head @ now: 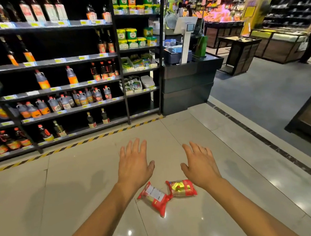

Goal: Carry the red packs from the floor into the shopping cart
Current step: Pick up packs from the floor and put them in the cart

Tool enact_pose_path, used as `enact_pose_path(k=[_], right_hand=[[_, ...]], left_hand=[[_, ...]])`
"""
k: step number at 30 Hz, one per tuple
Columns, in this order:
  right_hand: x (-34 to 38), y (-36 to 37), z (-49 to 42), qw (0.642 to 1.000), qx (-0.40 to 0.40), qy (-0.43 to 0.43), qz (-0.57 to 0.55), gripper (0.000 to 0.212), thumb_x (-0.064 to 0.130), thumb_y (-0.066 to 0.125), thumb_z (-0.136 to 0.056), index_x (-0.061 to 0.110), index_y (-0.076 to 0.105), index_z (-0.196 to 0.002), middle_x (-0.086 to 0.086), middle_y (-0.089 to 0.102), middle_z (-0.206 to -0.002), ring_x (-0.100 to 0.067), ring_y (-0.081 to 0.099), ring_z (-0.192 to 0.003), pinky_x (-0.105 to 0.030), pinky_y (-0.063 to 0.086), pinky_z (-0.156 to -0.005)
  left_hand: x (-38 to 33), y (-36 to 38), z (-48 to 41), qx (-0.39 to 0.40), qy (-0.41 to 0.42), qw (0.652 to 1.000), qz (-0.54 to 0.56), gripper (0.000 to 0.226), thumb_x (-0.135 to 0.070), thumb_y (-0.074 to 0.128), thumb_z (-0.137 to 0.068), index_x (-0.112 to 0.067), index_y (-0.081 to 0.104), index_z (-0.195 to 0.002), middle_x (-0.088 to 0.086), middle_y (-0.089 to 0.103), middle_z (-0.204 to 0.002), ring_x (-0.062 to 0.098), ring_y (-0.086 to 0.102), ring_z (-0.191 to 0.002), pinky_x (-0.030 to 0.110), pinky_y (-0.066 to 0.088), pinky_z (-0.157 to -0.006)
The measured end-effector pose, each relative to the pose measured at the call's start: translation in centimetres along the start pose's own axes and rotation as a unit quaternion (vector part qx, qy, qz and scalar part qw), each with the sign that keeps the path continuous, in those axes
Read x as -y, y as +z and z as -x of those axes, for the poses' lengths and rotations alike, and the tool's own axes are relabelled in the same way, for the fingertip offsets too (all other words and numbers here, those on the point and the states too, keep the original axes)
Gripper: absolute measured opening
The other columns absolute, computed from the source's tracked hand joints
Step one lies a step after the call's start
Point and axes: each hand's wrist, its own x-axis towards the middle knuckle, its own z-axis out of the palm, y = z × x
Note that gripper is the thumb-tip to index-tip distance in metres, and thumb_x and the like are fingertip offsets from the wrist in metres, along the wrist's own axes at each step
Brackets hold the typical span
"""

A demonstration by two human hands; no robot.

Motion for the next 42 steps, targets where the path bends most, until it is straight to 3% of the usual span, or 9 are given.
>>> enact_pose_path(k=[9,22,28,33,34,36,37,38,42], right_hand=[[-4.1,3.7,-10.4,0.998,0.051,0.043,-0.007,0.065,0.043,0.049,-0.101,0.02,0.027,-0.158,-0.007,0.035,-0.162,-0.027,0.03,-0.15,-0.044,0.023,-0.123],[-14.7,17.8,-29.5,0.979,0.202,0.036,-0.014,0.066,0.043,0.052,-0.1,0.018,0.03,-0.157,-0.006,0.043,-0.157,-0.028,0.038,-0.145,-0.044,0.024,-0.122],[-18.7,31.5,-36.7,0.958,0.285,0.023,-0.012,0.066,0.044,0.053,-0.1,0.018,0.032,-0.156,-0.006,0.045,-0.155,-0.029,0.041,-0.143,-0.044,0.026,-0.12],[-20.1,50.5,-37.9,0.927,0.375,0.013,0.001,0.069,0.042,0.052,-0.098,0.018,0.028,-0.158,-0.01,0.045,-0.155,-0.031,0.042,-0.142,-0.042,0.031,-0.117],[-20.2,50.8,-38.2,0.927,0.375,0.016,-0.005,0.07,0.042,0.052,-0.099,0.018,0.027,-0.159,-0.01,0.044,-0.156,-0.032,0.041,-0.143,-0.043,0.03,-0.117],[-20.7,60.6,-37.8,0.917,0.399,0.003,0.014,0.071,0.044,0.053,-0.099,0.019,0.025,-0.159,-0.012,0.043,-0.157,-0.033,0.04,-0.145,-0.043,0.03,-0.118],[-20.9,60.9,-38.4,0.918,0.397,0.011,0.003,0.073,0.045,0.055,-0.098,0.02,0.024,-0.16,-0.012,0.042,-0.158,-0.033,0.04,-0.145,-0.044,0.03,-0.118],[-21.1,66.7,-38.3,0.916,0.401,-0.004,0.021,0.075,0.046,0.056,-0.098,0.021,0.023,-0.16,-0.012,0.041,-0.158,-0.033,0.039,-0.145,-0.044,0.03,-0.119],[-22.3,78.5,-40.4,0.915,0.401,-0.03,0.028,0.08,0.047,0.063,-0.095,0.02,0.025,-0.16,-0.012,0.037,-0.161,-0.033,0.037,-0.147,-0.045,0.032,-0.117]], left_hand=[[0.6,6.0,-12.0,0.105,0.048,0.993,-0.018,0.083,-0.052,0.048,-0.103,-0.019,0.005,-0.166,0.009,0.006,-0.174,0.032,0.006,-0.16,0.049,0.004,-0.13],[-2.2,21.6,-29.4,0.234,0.05,0.97,-0.043,0.08,-0.047,0.05,-0.102,-0.017,0.012,-0.165,0.01,0.011,-0.173,0.031,0.011,-0.158,0.047,0.005,-0.128],[-2.8,35.0,-36.0,0.306,0.053,0.949,-0.045,0.079,-0.041,0.053,-0.101,-0.017,0.013,-0.165,0.009,0.013,-0.172,0.029,0.013,-0.158,0.045,0.004,-0.128],[-0.4,53.4,-36.1,0.386,0.036,0.92,-0.06,0.079,-0.043,0.055,-0.1,-0.016,0.017,-0.163,0.01,0.018,-0.17,0.031,0.016,-0.157,0.044,0.007,-0.127],[0.0,54.2,-36.4,0.392,0.025,0.918,-0.053,0.079,-0.044,0.055,-0.1,-0.016,0.017,-0.163,0.01,0.019,-0.17,0.031,0.015,-0.157,0.045,0.006,-0.128],[1.7,64.2,-35.1,0.413,0.03,0.907,-0.071,0.08,-0.044,0.058,-0.099,-0.016,0.018,-0.162,0.01,0.02,-0.169,0.031,0.015,-0.157,0.045,0.007,-0.129],[2.0,64.8,-35.6,0.42,0.028,0.904,-0.073,0.081,-0.042,0.061,-0.097,-0.017,0.019,-0.162,0.009,0.021,-0.169,0.031,0.016,-0.157,0.046,0.009,-0.129],[3.1,70.6,-34.5,0.425,0.031,0.9,-0.089,0.083,-0.04,0.065,-0.096,-0.018,0.019,-0.161,0.009,0.022,-0.168,0.032,0.017,-0.156,0.046,0.01,-0.128],[5.9,82.4,-33.6,0.446,0.057,0.883,-0.133,0.088,-0.028,0.072,-0.09,-0.018,0.02,-0.16,0.009,0.025,-0.165,0.033,0.022,-0.153,0.05,0.013,-0.128]])
